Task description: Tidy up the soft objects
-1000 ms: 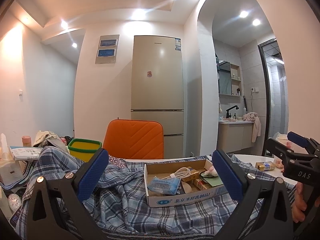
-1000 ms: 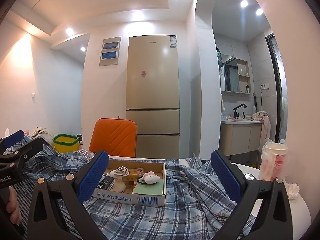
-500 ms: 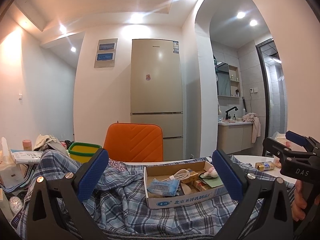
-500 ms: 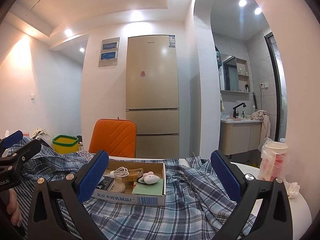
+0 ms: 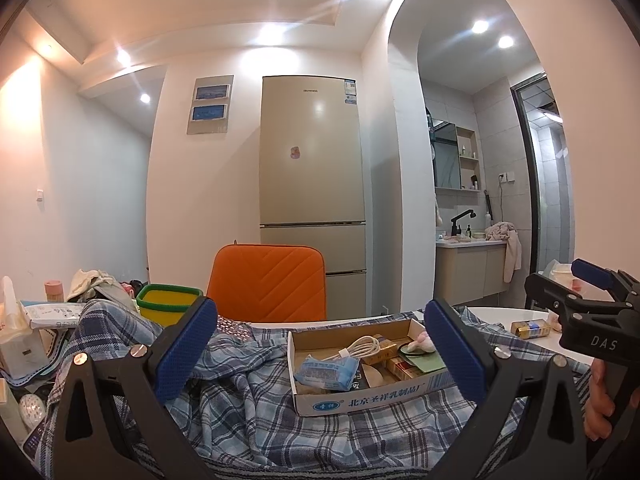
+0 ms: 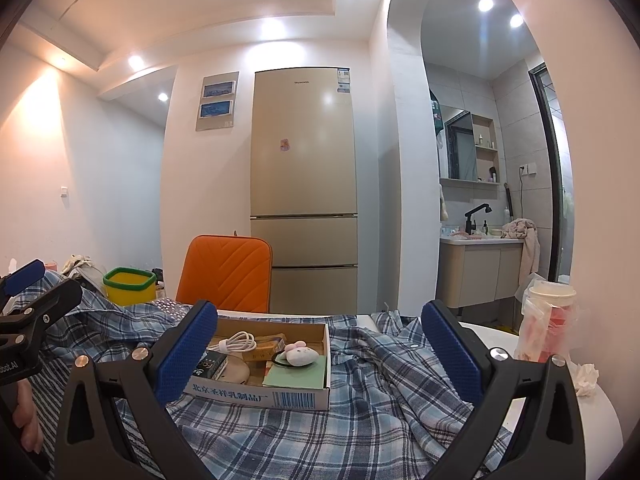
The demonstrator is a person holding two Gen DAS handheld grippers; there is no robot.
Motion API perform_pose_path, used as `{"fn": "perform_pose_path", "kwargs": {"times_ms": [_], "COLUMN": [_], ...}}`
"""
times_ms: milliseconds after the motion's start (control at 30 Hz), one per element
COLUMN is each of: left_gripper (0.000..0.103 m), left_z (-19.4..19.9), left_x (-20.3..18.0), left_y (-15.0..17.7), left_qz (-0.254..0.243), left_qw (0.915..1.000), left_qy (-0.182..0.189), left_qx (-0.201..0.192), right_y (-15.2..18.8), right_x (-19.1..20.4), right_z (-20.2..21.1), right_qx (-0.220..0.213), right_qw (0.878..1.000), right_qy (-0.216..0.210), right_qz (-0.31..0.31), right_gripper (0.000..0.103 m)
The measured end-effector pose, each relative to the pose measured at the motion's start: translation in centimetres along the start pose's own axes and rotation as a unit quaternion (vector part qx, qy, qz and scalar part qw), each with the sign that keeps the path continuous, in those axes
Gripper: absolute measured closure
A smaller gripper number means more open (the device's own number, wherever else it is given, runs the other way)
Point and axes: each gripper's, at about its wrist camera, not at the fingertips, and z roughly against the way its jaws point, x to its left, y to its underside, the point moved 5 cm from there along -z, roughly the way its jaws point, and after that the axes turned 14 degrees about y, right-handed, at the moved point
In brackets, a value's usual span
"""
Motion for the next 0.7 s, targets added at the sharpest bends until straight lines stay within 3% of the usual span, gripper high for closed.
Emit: {"fn": "perform_pose_path", "kwargs": {"times_ms": [700], "left_gripper": [0.000], "left_z": [-0.30], "left_x": [0.14], "left_y": [0.24], "left_qz": [-0.001], "left_qw": [1.0000], "left_qy": [-0.003], "left_qx": [0.006], "right_y": [0.02], "right_x": [0.01], "right_z": [-0.05], "right_qx": [0.001], "right_qw": [1.000], "right_qy": [0.000], "right_qz": [0.000], "right_gripper": [0.000]}}
